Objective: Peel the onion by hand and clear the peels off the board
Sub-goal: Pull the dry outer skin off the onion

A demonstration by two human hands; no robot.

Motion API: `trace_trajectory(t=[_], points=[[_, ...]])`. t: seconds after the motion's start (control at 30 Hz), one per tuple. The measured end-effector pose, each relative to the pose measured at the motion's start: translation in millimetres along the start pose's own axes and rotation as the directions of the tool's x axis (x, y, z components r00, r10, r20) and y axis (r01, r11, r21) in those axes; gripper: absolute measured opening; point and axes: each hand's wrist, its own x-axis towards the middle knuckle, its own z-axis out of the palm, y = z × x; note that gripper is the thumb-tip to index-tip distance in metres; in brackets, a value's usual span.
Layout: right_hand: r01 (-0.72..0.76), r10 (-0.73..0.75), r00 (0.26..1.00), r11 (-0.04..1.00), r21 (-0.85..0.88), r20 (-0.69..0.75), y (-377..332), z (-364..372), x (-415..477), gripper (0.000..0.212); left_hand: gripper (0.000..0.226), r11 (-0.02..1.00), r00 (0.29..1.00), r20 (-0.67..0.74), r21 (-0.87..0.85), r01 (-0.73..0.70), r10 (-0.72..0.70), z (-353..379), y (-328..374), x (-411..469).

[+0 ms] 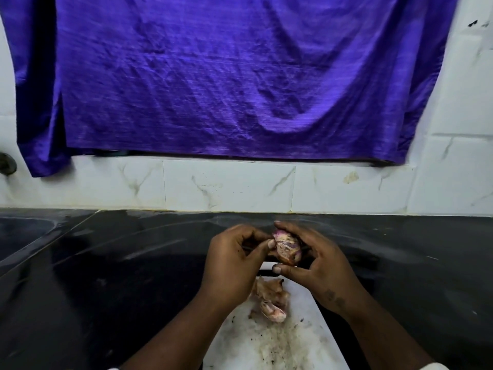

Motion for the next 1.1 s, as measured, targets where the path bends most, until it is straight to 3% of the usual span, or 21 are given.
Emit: trace_trajectory(t=[0.17, 0.27, 0.43, 0.63, 0.7, 0.8, 0.97, 1.1], points=[[-0.011, 0.011, 1.000, 1.000, 0.020, 0.004, -1.0, 2.3, 0.4, 0.078, 0.018, 0.997, 0.996, 0.036, -0.006, 0.078, -0.078, -1.2, 0.0, 1.0], [-0.048, 0.046, 0.999, 0.990, 0.130, 0.023, 0.6, 2.8, 1.0, 0.076, 0.018, 0.967, 0.977, 0.123, -0.170, 0.192, -0.172, -0.6, 3.7, 0.6], [-0.109, 0.087, 0.993, 0.919, 0.379, 0.074, 1.0, 1.1, 2.6, 0.073, 0.024, 0.767, 0.908, 0.289, -0.491, 0.412, -0.303, -3.2, 11.6, 1.7], [-0.103, 0.072, 0.994, 0.839, 0.534, 0.080, 0.2, 1.3, 3.9, 0.070, 0.013, 0.563, 0.862, 0.319, -0.658, 0.500, -0.394, -1.5, 13.9, 5.7], [-0.103, 0.069, 0.994, 0.829, 0.550, 0.082, -0.2, 1.3, 4.5, 0.070, 0.011, 0.543, 0.858, 0.313, -0.673, 0.502, -0.406, -1.6, 13.0, 6.7], [-0.127, 0.080, 0.991, 0.816, 0.563, 0.107, -0.8, 1.3, 4.3, 0.071, 0.013, 0.624, 0.879, 0.272, -0.623, 0.471, -0.392, -3.2, 8.9, 6.5], [-0.168, 0.104, 0.984, 0.810, 0.563, 0.145, -1.2, 2.3, 2.5, 0.072, 0.014, 0.928, 0.963, 0.061, -0.258, 0.270, -0.263, -4.5, -3.1, 5.1], [-0.177, 0.117, 0.983, 0.808, 0.562, 0.143, -3.8, -2.1, 4.0, 0.077, 0.020, 0.965, 0.965, -0.019, -0.006, 0.261, -0.261, -8.3, -11.9, 5.9]])
